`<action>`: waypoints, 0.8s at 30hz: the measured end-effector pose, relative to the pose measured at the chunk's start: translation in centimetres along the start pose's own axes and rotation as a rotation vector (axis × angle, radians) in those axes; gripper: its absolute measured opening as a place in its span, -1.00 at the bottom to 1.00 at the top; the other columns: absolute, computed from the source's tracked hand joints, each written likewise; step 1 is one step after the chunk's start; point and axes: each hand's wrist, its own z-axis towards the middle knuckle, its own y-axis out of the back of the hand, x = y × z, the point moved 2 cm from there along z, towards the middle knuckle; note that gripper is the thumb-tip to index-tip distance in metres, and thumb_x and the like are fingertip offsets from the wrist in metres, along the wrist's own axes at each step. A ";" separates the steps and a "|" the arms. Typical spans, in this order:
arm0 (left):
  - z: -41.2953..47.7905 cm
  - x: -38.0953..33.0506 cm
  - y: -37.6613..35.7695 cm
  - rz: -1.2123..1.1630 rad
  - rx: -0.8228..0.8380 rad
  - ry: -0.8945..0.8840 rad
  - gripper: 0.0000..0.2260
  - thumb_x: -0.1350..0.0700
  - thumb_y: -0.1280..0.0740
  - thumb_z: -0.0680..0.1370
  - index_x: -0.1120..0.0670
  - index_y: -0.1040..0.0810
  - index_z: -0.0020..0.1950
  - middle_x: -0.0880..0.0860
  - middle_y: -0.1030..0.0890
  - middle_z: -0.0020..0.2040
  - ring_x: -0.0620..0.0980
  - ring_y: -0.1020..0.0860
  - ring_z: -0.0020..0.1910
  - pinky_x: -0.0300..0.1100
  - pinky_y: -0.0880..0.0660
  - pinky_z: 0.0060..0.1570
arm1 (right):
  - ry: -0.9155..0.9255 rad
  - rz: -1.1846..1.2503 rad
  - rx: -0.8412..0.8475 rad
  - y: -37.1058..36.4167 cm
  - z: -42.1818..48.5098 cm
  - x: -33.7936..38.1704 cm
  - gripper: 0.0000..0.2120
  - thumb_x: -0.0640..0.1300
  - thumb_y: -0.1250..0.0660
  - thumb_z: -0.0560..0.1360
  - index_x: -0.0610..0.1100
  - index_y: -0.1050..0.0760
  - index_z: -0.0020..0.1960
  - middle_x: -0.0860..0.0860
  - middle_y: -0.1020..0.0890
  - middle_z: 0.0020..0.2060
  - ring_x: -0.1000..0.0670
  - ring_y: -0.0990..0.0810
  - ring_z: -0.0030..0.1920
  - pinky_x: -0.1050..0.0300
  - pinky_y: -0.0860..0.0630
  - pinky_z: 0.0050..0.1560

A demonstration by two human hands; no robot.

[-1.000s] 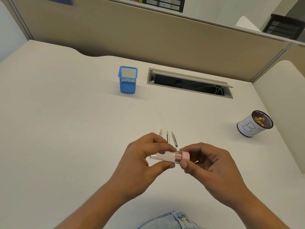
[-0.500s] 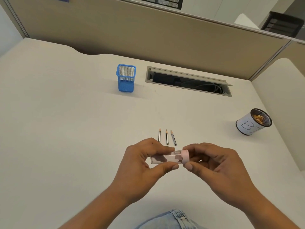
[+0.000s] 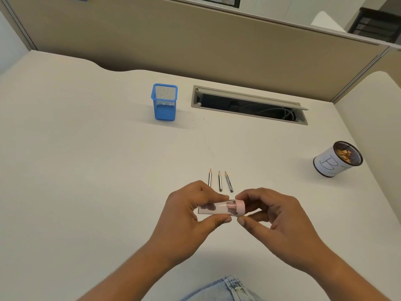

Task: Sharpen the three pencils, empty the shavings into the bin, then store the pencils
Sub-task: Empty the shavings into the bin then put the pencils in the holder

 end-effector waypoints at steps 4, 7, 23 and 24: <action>0.6 0.7 -1.3 0.079 0.026 -0.036 -0.77 -0.01 -0.56 0.40 -0.15 -0.69 0.03 -0.22 -0.62 -0.10 -0.15 -0.59 -0.10 -0.46 -0.40 -0.17 | 0.061 -0.111 0.004 -0.2 0.7 -1.0 -0.72 -0.17 -0.53 0.41 0.08 -0.63 0.07 0.14 -0.68 -0.03 0.01 -0.66 0.02 0.22 -0.64 -0.08; 1.0 2.2 -2.1 0.152 0.045 0.029 -0.71 -0.06 -0.56 0.38 -0.17 -0.64 0.08 -0.25 -0.63 -0.05 -0.20 -0.58 -0.05 -0.38 -0.45 -0.08 | 0.086 -0.270 0.009 0.1 1.5 -2.7 -0.73 -0.06 -0.51 0.41 0.14 -0.61 0.09 0.20 -0.60 0.00 0.05 -0.61 0.02 0.32 -0.56 -0.11; 3.9 11.3 -7.7 0.494 0.154 0.282 -0.57 -0.01 -0.49 0.46 -0.18 -0.49 0.30 -0.21 -0.61 0.08 -0.15 -0.52 0.10 -0.32 -0.39 0.04 | -0.116 -0.520 0.059 -2.3 5.4 -13.1 -0.80 -0.03 -0.38 0.50 0.03 -0.61 0.12 0.12 -0.59 -0.04 0.09 -0.55 -0.09 0.17 -0.53 -0.06; 4.1 11.5 -7.9 0.504 0.153 0.287 -0.59 -0.01 -0.49 0.46 -0.17 -0.52 0.28 -0.19 -0.61 0.09 -0.14 -0.52 0.10 -0.32 -0.38 0.03 | -0.125 -0.520 0.062 -2.3 5.5 -13.2 -0.80 -0.04 -0.38 0.50 0.02 -0.61 0.12 0.11 -0.59 -0.04 0.08 -0.55 -0.08 0.16 -0.54 -0.05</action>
